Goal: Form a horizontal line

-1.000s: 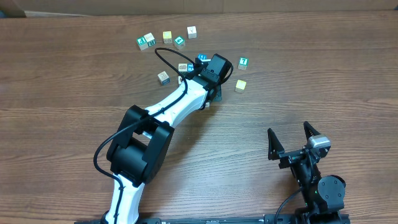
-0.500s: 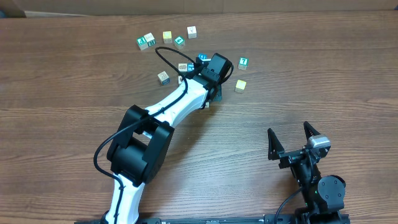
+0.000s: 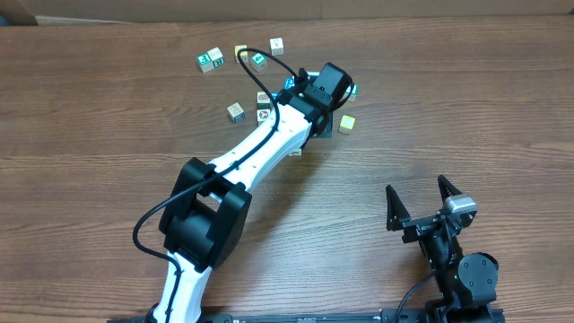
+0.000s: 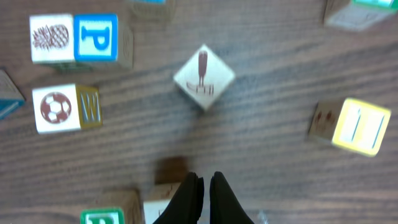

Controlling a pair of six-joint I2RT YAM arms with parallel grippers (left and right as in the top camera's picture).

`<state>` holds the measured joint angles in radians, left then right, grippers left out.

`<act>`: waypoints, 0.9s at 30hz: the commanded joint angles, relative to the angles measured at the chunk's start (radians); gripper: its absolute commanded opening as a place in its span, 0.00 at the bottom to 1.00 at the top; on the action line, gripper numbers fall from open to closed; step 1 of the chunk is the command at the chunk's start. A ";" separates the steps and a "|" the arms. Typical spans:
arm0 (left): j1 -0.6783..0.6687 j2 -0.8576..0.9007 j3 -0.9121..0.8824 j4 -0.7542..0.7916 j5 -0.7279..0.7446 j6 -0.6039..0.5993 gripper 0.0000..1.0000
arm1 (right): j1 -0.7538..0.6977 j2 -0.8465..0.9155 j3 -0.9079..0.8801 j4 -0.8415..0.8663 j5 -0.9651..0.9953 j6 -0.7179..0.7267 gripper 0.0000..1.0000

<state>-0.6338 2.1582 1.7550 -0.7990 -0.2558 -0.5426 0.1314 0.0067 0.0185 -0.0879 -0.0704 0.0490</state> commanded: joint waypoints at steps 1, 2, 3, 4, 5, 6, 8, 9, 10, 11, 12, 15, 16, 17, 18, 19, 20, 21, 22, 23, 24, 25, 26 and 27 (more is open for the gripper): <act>-0.002 -0.018 0.017 -0.027 0.013 -0.001 0.04 | -0.002 -0.004 -0.010 0.007 0.009 -0.004 1.00; 0.000 -0.031 0.017 -0.032 0.011 0.000 0.04 | -0.002 -0.004 -0.010 0.006 0.009 -0.004 1.00; 0.005 -0.050 0.017 -0.035 0.005 0.000 0.04 | -0.002 -0.004 -0.010 0.007 0.009 -0.004 1.00; 0.010 -0.070 0.017 -0.039 -0.006 0.001 0.04 | -0.002 -0.004 -0.010 0.006 0.009 -0.004 1.00; 0.018 -0.095 0.017 -0.044 -0.026 0.004 0.04 | -0.002 -0.004 -0.010 0.006 0.009 -0.004 1.00; 0.028 -0.122 0.017 -0.051 -0.046 0.014 0.04 | -0.002 -0.004 -0.010 0.006 0.009 -0.004 1.00; 0.054 -0.174 0.017 -0.073 -0.070 0.038 0.04 | -0.002 -0.004 -0.010 0.006 0.009 -0.004 1.00; 0.069 -0.195 0.017 -0.085 -0.069 0.053 0.04 | -0.002 -0.004 -0.010 0.006 0.009 -0.004 1.00; 0.085 -0.214 0.016 -0.100 -0.069 0.061 0.04 | -0.002 -0.004 -0.010 0.007 0.009 -0.004 1.00; 0.104 -0.234 0.016 -0.118 -0.069 0.068 0.04 | -0.002 -0.004 -0.010 0.006 0.009 -0.004 1.00; 0.124 -0.251 0.014 -0.138 -0.069 0.072 0.04 | -0.002 -0.004 -0.010 0.006 0.009 -0.004 1.00; 0.180 -0.289 0.006 -0.195 -0.064 0.072 0.05 | -0.002 -0.004 -0.010 0.006 0.009 -0.004 1.00; 0.195 -0.302 -0.004 -0.207 -0.062 0.072 0.05 | -0.002 -0.004 -0.010 0.006 0.009 -0.004 1.00; 0.206 -0.315 -0.017 -0.212 -0.062 0.072 0.04 | -0.002 -0.004 -0.010 0.007 0.009 -0.004 1.00; 0.216 -0.329 -0.034 -0.213 -0.062 0.072 0.04 | -0.002 -0.004 -0.010 0.006 0.009 -0.004 1.00; 0.224 -0.346 -0.057 -0.211 -0.062 0.071 0.04 | -0.002 -0.004 -0.010 0.006 0.009 -0.004 1.00; 0.232 -0.365 -0.086 -0.201 -0.063 0.072 0.05 | -0.002 -0.004 -0.010 0.006 0.009 -0.004 1.00; 0.237 -0.383 -0.115 -0.188 -0.062 0.072 0.04 | -0.002 -0.004 -0.010 0.006 0.009 -0.004 1.00; 0.245 -0.407 -0.159 -0.162 -0.058 0.077 0.04 | -0.002 -0.004 -0.010 0.007 0.009 -0.004 1.00; 0.250 -0.424 -0.193 -0.138 -0.050 0.087 0.04 | -0.002 -0.004 -0.010 0.007 0.009 -0.004 1.00; 0.257 -0.441 -0.225 -0.114 -0.032 0.098 0.04 | -0.002 -0.004 -0.010 0.007 0.009 -0.004 1.00; 0.264 -0.457 -0.260 -0.091 -0.006 0.104 0.04 | -0.002 -0.004 -0.010 0.007 0.009 -0.004 1.00; 0.271 -0.468 -0.286 -0.074 0.021 0.112 0.04 | -0.002 -0.004 -0.010 0.007 0.009 -0.004 1.00; 0.278 -0.478 -0.312 -0.057 0.048 0.121 0.04 | -0.002 -0.004 -0.010 0.007 0.009 -0.004 1.00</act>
<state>-0.3763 1.7340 1.5032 -0.8818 -0.2775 -0.4656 0.1314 0.0067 0.0185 -0.0875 -0.0708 0.0486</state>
